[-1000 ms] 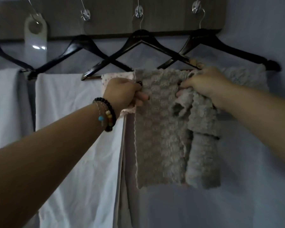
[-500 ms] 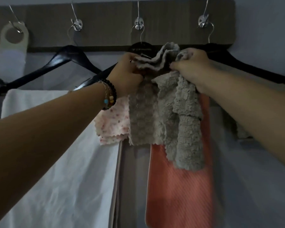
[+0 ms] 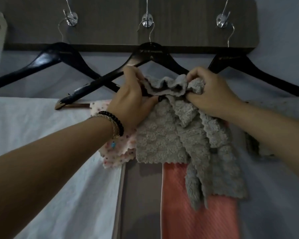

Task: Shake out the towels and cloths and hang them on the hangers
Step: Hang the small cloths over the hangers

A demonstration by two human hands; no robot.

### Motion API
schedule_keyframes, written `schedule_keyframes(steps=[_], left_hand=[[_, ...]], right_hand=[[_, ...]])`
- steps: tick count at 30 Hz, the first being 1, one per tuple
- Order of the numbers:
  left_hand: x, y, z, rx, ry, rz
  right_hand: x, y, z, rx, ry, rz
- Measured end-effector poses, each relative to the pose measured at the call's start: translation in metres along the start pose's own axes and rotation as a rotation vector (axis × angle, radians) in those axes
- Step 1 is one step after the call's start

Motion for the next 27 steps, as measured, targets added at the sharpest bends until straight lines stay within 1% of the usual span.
schedule_keyframes(steps=[2, 4, 6, 8, 12, 15, 17, 20, 23, 27], left_hand=[[0.003, 0.0, -0.005, 0.072, -0.055, 0.033], [0.001, 0.001, -0.01, 0.159, -0.176, -0.007], [-0.003, 0.004, -0.01, 0.221, -0.209, -0.047], [-0.005, 0.006, -0.006, 0.254, -0.209, -0.027], [-0.019, 0.003, 0.008, 0.261, -0.227, -0.004], [-0.035, -0.003, 0.019, 0.328, -0.293, 0.054], [-0.049, -0.008, 0.027, 0.415, -0.359, 0.118], [-0.069, -0.015, 0.041, 0.528, -0.473, 0.201], [-0.083, -0.023, 0.053, 0.588, -0.593, 0.225], [-0.093, -0.029, 0.062, 0.636, -0.62, 0.309]], right_hand=[[0.002, -0.001, -0.004, 0.079, 0.03, -0.001], [0.002, -0.001, -0.007, 0.155, 0.017, -0.016], [0.003, 0.001, -0.011, 0.226, 0.003, -0.026], [0.007, 0.005, -0.012, 0.265, 0.004, -0.023], [0.018, 0.012, -0.01, 0.306, 0.077, -0.004], [0.029, 0.011, -0.006, 0.384, 0.17, 0.02], [0.04, 0.01, -0.002, 0.492, 0.191, 0.003], [0.057, 0.004, 0.013, 0.603, 0.107, -0.075], [0.077, -0.002, 0.03, 0.648, 0.035, -0.094], [0.095, -0.01, 0.047, 0.682, 0.058, -0.13]])
Point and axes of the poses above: each hand's wrist, its own y-axis away from the middle knuckle, its own z-axis out of the back of the hand, x = y × z, the point moved 8 cm from there along -y, towards the middle knuckle, and after that the axes turned 9 degrees about z, right-handed, at the moved point
